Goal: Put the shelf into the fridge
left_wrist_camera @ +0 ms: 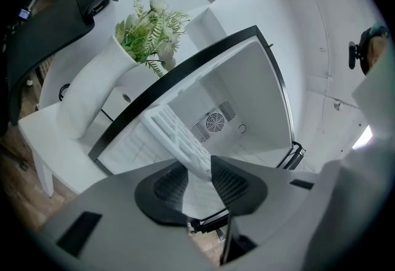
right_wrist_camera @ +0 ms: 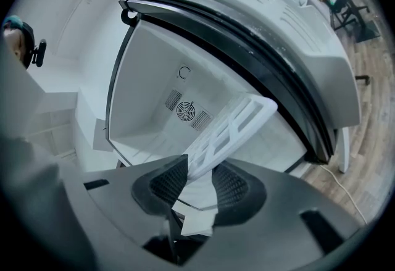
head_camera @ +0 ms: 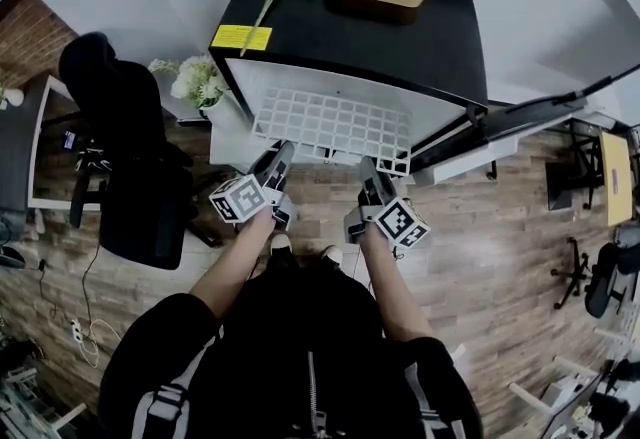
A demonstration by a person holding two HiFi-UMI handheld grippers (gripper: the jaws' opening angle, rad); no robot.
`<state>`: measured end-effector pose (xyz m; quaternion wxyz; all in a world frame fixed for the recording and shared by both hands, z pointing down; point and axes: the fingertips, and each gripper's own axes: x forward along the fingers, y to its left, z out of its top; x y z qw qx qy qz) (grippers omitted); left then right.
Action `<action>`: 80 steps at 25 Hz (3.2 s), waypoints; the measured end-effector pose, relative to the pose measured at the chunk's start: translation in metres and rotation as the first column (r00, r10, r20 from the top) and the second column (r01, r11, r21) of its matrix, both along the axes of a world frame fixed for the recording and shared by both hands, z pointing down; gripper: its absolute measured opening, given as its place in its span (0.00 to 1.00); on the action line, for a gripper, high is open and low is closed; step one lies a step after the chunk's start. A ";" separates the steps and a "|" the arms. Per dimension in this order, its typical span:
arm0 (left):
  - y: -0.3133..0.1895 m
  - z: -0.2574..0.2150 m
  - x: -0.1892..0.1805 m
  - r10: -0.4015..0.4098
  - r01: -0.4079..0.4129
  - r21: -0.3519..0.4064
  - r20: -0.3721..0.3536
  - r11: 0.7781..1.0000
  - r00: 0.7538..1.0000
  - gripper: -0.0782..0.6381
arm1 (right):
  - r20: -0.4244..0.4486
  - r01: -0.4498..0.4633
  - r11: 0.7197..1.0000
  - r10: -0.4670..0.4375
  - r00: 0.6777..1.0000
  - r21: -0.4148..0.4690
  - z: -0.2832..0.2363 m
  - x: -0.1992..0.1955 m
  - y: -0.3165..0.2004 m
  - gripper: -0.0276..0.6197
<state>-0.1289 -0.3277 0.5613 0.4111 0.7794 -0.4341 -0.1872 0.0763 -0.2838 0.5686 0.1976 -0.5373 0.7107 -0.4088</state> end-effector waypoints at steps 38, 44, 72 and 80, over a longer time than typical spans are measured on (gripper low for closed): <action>-0.070 0.008 0.010 -0.046 0.046 -0.017 -0.002 0.999 0.999 0.28 | 0.013 -0.049 0.999 0.050 0.999 -0.022 0.002 0.014 -0.070 0.23; -0.082 0.005 0.012 -0.060 0.060 -0.014 -0.004 0.998 0.998 0.28 | 0.007 -0.064 0.998 0.064 0.998 -0.021 0.003 0.017 -0.082 0.23; -0.099 0.005 0.022 -0.007 0.008 -0.031 0.030 0.999 1.000 0.30 | 0.031 -0.082 0.996 0.083 0.996 -0.031 0.002 0.021 -0.107 0.24; -0.063 -0.010 0.014 0.028 -0.056 0.090 0.287 0.994 0.958 0.20 | -0.065 0.017 1.000 -0.018 0.998 -0.004 -0.002 0.009 -0.076 0.18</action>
